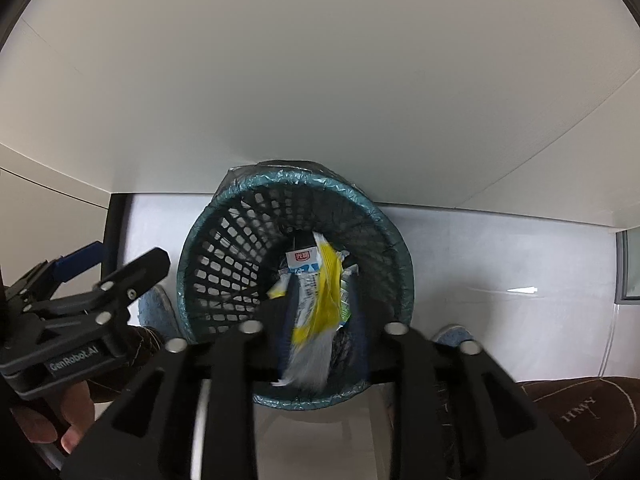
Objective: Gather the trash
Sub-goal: 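Open the left tool to drop the net while the right tool releases the wrapper, then raise both open tools back up toward the counter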
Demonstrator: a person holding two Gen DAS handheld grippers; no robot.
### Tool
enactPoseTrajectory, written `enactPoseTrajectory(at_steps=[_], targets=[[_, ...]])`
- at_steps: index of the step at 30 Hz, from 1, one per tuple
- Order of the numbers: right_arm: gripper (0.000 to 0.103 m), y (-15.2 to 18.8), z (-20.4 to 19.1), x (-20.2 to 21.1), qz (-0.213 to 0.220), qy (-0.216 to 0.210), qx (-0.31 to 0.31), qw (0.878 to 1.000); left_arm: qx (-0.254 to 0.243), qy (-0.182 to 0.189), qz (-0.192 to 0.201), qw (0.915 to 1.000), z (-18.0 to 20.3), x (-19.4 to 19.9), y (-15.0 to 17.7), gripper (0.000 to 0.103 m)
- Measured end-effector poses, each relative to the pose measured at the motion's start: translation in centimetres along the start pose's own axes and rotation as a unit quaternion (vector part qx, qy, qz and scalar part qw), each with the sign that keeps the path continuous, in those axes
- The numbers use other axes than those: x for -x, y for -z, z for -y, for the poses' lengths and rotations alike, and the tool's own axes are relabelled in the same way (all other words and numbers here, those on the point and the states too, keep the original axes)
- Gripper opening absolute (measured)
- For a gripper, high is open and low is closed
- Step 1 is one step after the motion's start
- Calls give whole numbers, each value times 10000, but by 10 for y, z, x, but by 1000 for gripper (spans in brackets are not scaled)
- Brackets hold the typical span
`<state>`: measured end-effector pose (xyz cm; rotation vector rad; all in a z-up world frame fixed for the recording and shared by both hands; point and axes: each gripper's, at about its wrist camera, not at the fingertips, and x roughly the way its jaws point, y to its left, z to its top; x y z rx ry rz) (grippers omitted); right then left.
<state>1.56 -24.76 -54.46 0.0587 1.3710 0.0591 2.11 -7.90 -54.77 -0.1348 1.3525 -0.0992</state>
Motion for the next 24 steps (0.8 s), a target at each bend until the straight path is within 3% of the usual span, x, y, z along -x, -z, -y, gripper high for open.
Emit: enactPoseTrajectory(at_steps=[11, 18, 24], targets=[[58, -1, 6, 6, 85, -19, -203, 9998, 17, 128, -70, 9999, -3, 2, 1, 97], [65, 0, 10, 11, 189, 71, -257, 9995, 37, 61, 3, 10000, -11, 16, 6, 97], [73, 5, 5, 33, 584, 236, -143, 9979, -87, -63, 174, 9998, -8, 47, 9, 97]])
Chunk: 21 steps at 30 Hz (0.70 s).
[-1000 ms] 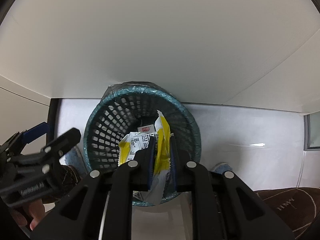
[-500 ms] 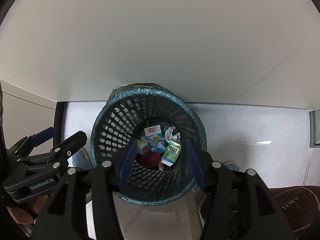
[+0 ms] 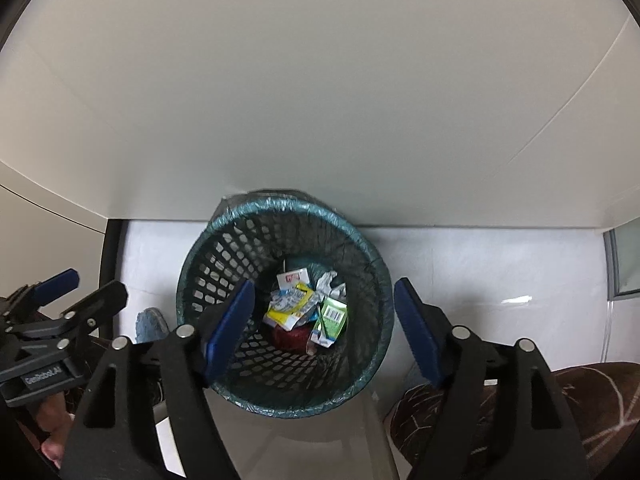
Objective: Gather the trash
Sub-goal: 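Raise both open tools back up toward the counter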
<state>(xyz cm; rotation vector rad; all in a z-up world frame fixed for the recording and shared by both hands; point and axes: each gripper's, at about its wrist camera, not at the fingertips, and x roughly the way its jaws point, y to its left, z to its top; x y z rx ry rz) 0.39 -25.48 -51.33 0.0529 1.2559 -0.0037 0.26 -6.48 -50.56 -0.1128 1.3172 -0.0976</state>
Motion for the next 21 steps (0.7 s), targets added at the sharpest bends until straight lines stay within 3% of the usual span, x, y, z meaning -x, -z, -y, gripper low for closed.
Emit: enactPoseTrajectory(at_steps=[5, 21], targets=[[83, 2, -2, 26, 302, 111, 69, 9995, -268, -23, 420, 9988, 7, 47, 2, 97], [91, -4, -19, 156, 1311, -95, 265, 9910, -340, -143, 1153, 9926, 4, 175, 9, 97]])
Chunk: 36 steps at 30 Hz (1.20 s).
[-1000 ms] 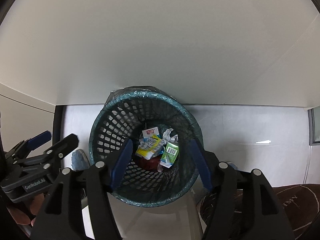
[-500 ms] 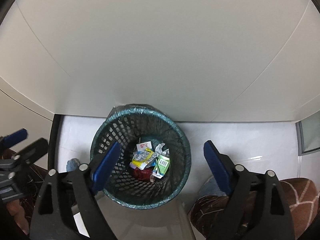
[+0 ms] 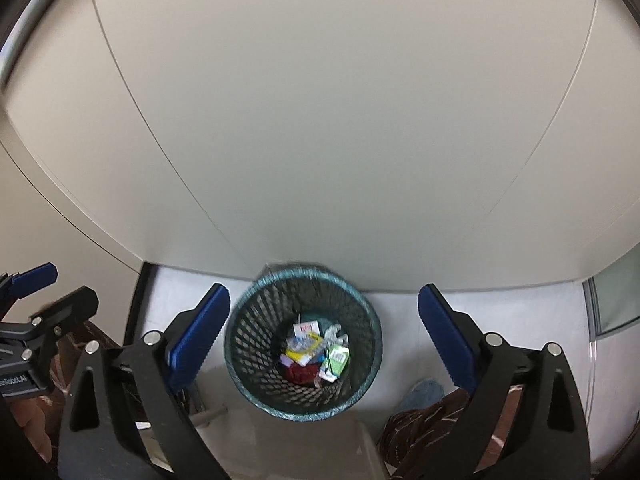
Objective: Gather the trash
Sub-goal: 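Raise both open tools back up toward the counter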
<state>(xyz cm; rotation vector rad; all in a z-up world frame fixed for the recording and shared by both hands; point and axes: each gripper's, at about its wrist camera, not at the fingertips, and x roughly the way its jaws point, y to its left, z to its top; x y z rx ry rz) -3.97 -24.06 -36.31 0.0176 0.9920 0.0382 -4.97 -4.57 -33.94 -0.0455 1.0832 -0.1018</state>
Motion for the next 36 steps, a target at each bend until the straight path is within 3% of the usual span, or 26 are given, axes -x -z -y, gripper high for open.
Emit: enactPoseTrajectory(at_steps=[10, 20, 28, 36], targets=[[91, -43, -16, 108, 897, -213, 298, 9953, -28, -76, 622, 9980, 0, 103, -31, 97], [91, -87, -35, 216, 1858, -459, 591, 9797, 155, -250, 1466, 9888, 3, 204, -72, 97], [91, -146, -43, 266, 2170, -494, 537, 9734, 317, -481, 1862, 9808, 0, 252, -129, 97], [91, -218, -43, 266, 2015, -445, 463, 9774, 313, -653, 1980, 9775, 5, 268, -224, 97]])
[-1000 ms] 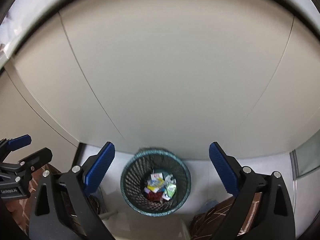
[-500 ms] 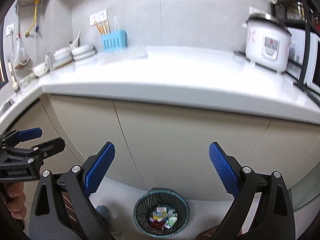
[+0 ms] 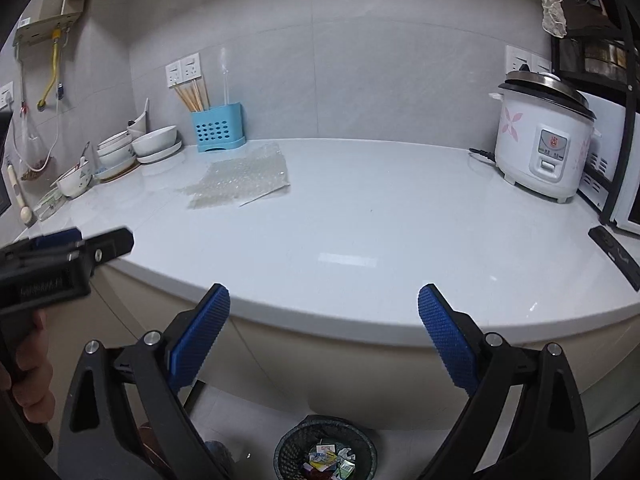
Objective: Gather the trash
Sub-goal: 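Raise both open tools back up toward the counter, then grasp the bubble-wrap sheet with the left tool while the right tool grasps the clear plastic bag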
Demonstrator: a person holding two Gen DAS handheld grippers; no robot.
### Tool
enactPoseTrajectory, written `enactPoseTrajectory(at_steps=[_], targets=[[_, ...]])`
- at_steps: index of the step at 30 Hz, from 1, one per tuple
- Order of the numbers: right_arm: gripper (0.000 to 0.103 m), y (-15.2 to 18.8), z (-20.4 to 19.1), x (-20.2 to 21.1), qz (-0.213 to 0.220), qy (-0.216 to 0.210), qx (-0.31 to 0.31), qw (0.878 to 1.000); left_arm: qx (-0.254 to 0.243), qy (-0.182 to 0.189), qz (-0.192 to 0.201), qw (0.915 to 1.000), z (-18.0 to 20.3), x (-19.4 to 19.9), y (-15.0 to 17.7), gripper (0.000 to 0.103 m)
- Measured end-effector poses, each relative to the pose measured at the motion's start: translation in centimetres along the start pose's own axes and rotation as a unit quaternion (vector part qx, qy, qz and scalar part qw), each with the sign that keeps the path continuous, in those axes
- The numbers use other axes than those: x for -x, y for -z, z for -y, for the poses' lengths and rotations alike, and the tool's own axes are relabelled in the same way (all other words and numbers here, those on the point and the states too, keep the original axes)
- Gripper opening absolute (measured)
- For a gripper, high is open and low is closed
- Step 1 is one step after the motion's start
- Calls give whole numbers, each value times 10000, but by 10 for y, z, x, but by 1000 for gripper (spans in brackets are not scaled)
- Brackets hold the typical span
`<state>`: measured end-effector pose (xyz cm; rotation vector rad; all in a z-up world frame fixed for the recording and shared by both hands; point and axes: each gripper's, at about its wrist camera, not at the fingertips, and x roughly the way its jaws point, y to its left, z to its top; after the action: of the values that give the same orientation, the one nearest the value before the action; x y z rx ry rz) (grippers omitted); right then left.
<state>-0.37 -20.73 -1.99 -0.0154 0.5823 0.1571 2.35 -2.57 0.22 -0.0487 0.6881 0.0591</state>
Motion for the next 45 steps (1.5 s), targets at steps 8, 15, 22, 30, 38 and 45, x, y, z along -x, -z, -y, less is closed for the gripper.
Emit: enactPoseTrajectory(at_steps=[8, 15, 22, 30, 38, 45], targets=[[91, -46, 21, -52, -219, 93, -54, 9997, 36, -84, -258, 9996, 24, -74, -82, 97], [91, -68, 37, -98, -395, 94, -97, 9991, 116, -22, -614, 9980, 50, -149, -122, 97], [91, -73, 47, -137, -560, 89, -121, 9983, -57, -332, -947, 9949, 69, -219, -129, 97], [91, -76, 43, -166, -676, 73, -83, 9977, -2, -550, -1322, 9897, 65, -263, -124, 70], [91, -88, 25, -174, -672, 37, 2, 9977, 147, -331, -1450, 9888, 52, -264, -125, 15], [91, -95, 3, -177, -644, 24, 226, 9977, 179, -129, -1075, 9940, 34, -228, -132, 6]])
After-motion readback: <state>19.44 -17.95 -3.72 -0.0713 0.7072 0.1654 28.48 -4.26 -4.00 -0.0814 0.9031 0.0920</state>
